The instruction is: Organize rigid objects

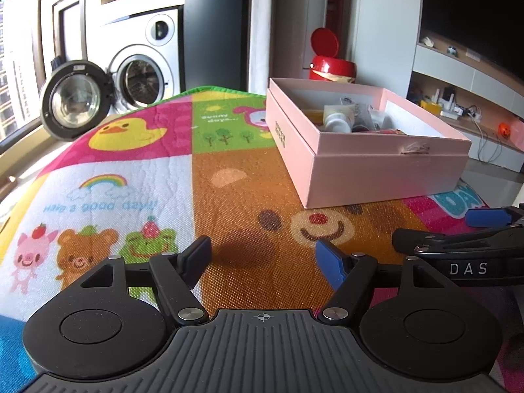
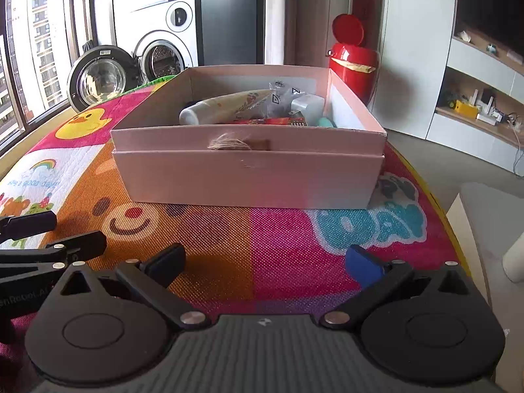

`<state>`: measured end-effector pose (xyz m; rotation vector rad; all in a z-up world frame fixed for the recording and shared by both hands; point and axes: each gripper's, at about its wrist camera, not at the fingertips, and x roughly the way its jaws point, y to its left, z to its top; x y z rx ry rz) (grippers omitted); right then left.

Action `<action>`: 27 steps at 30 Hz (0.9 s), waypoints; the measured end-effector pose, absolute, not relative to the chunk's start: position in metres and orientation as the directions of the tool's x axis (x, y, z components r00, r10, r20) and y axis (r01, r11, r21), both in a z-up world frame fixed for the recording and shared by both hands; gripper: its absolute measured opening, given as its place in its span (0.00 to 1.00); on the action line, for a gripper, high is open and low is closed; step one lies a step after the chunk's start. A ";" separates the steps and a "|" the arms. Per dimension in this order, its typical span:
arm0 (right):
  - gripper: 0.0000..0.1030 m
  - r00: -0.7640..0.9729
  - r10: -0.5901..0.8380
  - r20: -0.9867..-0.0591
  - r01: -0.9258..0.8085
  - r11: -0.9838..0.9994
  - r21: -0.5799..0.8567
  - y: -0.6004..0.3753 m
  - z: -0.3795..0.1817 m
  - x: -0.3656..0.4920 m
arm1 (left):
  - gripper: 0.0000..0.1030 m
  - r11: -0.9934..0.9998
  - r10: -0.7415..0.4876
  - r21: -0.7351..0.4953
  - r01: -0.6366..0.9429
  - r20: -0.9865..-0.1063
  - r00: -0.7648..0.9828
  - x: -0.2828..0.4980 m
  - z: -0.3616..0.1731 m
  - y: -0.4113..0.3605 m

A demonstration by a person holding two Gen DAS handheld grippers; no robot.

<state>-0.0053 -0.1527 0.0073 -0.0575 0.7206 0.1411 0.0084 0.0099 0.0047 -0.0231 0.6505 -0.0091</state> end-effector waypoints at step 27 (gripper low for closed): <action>1.00 0.765 0.101 -0.636 -0.132 0.991 -0.001 -0.152 0.003 -0.009 | 0.75 1.000 0.001 -0.011 -0.010 -0.606 0.795 0.009 0.003 0.009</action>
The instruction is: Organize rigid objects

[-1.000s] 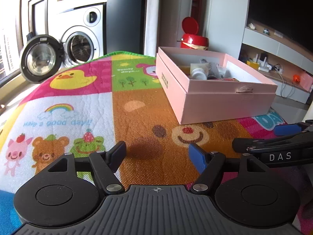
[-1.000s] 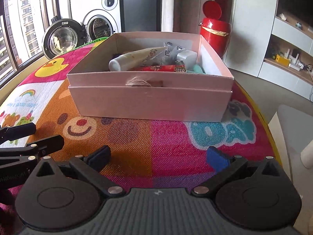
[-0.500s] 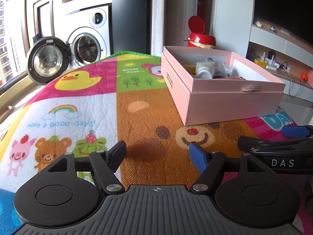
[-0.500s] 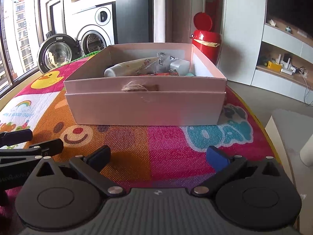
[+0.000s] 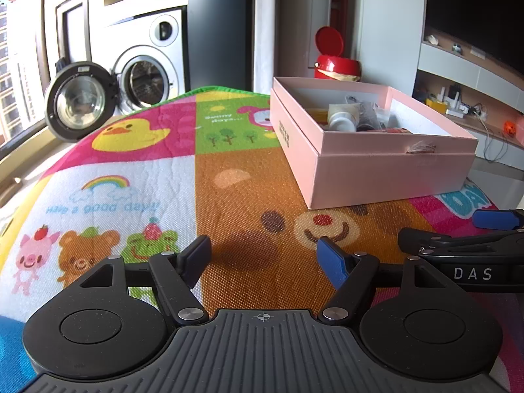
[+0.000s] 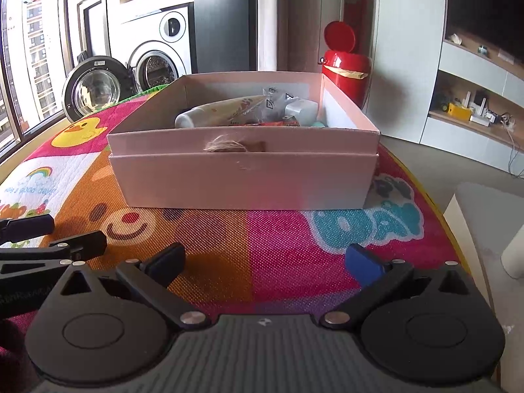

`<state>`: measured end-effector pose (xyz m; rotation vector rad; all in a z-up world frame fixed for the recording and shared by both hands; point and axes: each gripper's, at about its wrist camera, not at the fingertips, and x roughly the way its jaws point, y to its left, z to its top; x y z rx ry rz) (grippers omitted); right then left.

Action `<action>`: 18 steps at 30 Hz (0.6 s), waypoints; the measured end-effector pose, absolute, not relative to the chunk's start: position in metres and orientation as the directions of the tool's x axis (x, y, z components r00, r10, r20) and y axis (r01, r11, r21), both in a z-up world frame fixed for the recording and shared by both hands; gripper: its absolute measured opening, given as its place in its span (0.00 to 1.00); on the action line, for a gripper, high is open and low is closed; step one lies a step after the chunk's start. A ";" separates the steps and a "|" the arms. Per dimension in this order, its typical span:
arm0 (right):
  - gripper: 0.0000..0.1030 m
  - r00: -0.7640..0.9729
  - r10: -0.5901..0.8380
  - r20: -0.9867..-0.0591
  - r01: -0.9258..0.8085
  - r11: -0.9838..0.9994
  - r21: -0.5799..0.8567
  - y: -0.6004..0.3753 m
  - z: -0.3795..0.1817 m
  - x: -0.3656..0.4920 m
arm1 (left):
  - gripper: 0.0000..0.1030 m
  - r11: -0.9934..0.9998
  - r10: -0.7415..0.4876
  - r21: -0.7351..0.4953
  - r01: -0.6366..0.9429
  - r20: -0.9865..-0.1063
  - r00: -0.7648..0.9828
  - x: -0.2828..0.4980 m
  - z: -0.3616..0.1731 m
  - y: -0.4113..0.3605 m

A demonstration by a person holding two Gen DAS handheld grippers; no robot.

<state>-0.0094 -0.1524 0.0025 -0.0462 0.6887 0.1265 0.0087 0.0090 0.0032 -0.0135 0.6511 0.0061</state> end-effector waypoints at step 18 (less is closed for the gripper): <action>1.00 0.764 0.102 -0.637 -0.130 0.991 0.002 -0.151 0.004 -0.011 | 0.75 1.000 0.003 -0.008 -0.009 -0.606 0.796 0.009 0.004 0.009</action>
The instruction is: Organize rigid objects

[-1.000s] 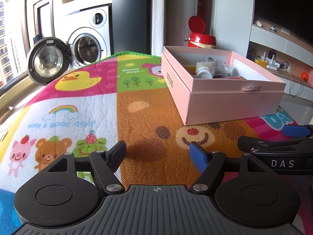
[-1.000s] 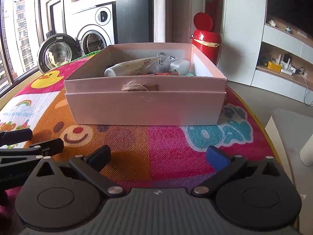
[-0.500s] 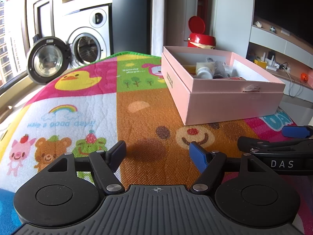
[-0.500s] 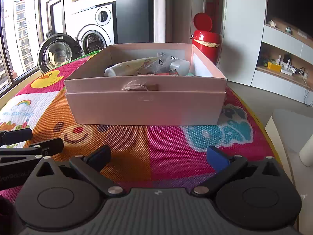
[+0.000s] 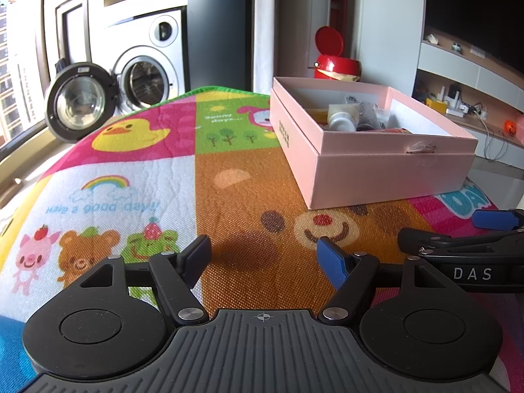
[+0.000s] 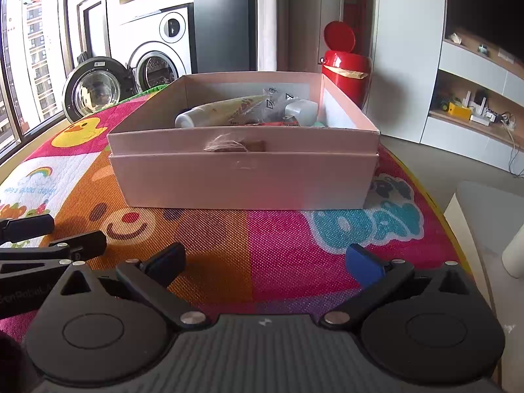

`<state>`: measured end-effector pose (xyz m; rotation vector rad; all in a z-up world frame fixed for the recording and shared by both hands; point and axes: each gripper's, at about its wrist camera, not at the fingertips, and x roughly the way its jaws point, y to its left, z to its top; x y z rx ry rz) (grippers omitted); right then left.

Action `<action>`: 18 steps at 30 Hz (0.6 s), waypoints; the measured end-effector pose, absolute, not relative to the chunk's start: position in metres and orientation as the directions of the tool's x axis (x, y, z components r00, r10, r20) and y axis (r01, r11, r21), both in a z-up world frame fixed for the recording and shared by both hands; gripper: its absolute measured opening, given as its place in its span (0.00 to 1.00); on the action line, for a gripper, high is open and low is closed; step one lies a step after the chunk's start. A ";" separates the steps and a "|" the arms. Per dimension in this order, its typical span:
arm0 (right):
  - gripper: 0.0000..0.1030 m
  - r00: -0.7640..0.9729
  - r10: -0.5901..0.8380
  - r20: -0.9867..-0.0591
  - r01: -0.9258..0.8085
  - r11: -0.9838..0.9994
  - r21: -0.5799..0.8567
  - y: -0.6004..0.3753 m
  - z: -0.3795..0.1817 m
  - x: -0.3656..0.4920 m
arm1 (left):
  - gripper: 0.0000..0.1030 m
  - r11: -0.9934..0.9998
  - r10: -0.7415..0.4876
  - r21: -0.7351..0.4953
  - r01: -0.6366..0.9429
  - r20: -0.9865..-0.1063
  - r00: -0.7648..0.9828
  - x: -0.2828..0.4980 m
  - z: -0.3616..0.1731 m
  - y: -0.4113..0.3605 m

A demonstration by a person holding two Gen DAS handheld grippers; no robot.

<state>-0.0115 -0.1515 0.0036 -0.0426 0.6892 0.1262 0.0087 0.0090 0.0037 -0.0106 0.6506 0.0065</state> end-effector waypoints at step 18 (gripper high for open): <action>1.00 0.763 0.102 -0.638 -0.130 0.992 0.003 -0.152 0.004 -0.009 | 0.75 1.000 0.003 -0.007 -0.009 -0.606 0.795 0.008 0.004 0.010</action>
